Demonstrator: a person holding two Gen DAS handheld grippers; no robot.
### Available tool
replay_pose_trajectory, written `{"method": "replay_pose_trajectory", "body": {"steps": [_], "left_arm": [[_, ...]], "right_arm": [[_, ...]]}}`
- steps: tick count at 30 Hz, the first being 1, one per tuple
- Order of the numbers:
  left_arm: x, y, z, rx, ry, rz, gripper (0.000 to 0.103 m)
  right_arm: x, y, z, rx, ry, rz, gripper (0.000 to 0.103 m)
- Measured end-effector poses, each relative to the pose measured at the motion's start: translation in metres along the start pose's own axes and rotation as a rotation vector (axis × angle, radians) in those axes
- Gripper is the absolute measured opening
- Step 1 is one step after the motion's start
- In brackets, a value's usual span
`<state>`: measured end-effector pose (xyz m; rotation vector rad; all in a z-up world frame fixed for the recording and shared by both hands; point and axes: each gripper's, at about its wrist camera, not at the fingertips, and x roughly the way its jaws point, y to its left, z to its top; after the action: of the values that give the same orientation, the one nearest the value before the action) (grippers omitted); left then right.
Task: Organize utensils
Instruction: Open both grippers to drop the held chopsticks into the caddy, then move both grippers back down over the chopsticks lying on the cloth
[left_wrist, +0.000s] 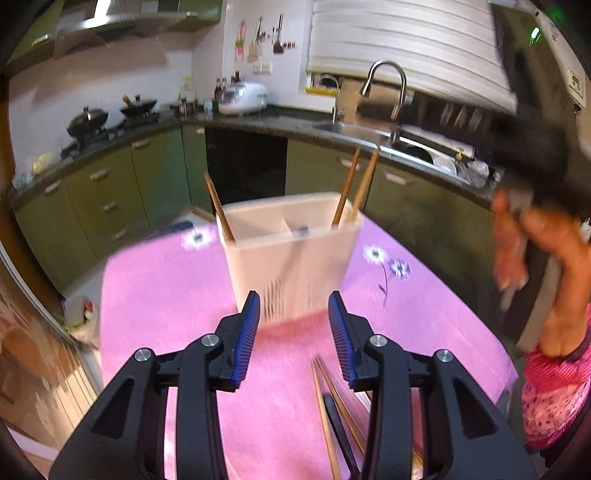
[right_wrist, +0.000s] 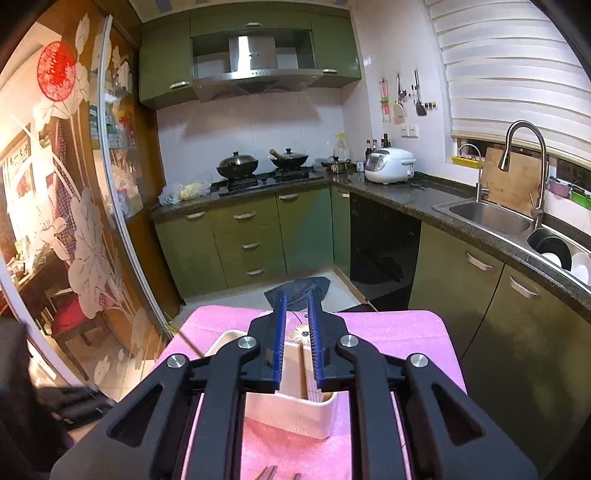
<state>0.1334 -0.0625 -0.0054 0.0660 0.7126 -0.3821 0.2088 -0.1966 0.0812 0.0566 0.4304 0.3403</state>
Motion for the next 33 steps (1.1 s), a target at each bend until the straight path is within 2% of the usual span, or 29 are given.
{"method": "replay_pose_trajectory", "body": {"steps": [2,4,7,10,12,13,16,19,22,26,33], "left_arm": [[0.009,-0.004,-0.015,-0.012,0.041,-0.018,0.037],[0.019,-0.007,-0.031,-0.017,0.085,-0.03,0.037],[0.042,-0.011,-0.052,-0.034,0.171,-0.051,0.037],[0.067,-0.014,-0.072,-0.053,0.257,-0.073,0.037],[0.08,-0.016,-0.084,-0.064,0.298,-0.08,0.037],[0.082,-0.017,-0.089,-0.064,0.306,-0.082,0.037],[0.089,-0.02,-0.097,-0.063,0.309,-0.084,0.037],[0.09,-0.025,-0.1,-0.03,0.289,-0.042,0.037],[0.096,-0.025,-0.102,-0.029,0.303,-0.033,0.037],[0.102,-0.023,-0.105,-0.027,0.317,-0.008,0.037],[0.099,-0.012,-0.11,-0.049,0.318,-0.012,0.036]], "right_arm": [[-0.017,-0.001,-0.004,0.005,-0.017,0.014,0.015],[-0.038,-0.003,-0.014,0.012,-0.037,0.026,0.022],[-0.067,-0.006,-0.038,0.017,-0.04,0.037,0.023],[-0.087,-0.014,-0.067,0.04,-0.018,0.035,0.023],[-0.096,-0.027,-0.089,0.078,0.014,0.036,0.027],[-0.097,-0.033,-0.097,0.095,0.028,0.034,0.03],[-0.102,-0.053,-0.123,0.156,0.061,0.027,0.03],[-0.103,-0.068,-0.141,0.2,0.083,0.03,0.03],[-0.101,-0.077,-0.154,0.226,0.104,0.036,0.03],[-0.098,-0.08,-0.16,0.243,0.121,0.046,0.03],[-0.086,-0.069,-0.16,0.223,0.158,0.052,0.031]]}}
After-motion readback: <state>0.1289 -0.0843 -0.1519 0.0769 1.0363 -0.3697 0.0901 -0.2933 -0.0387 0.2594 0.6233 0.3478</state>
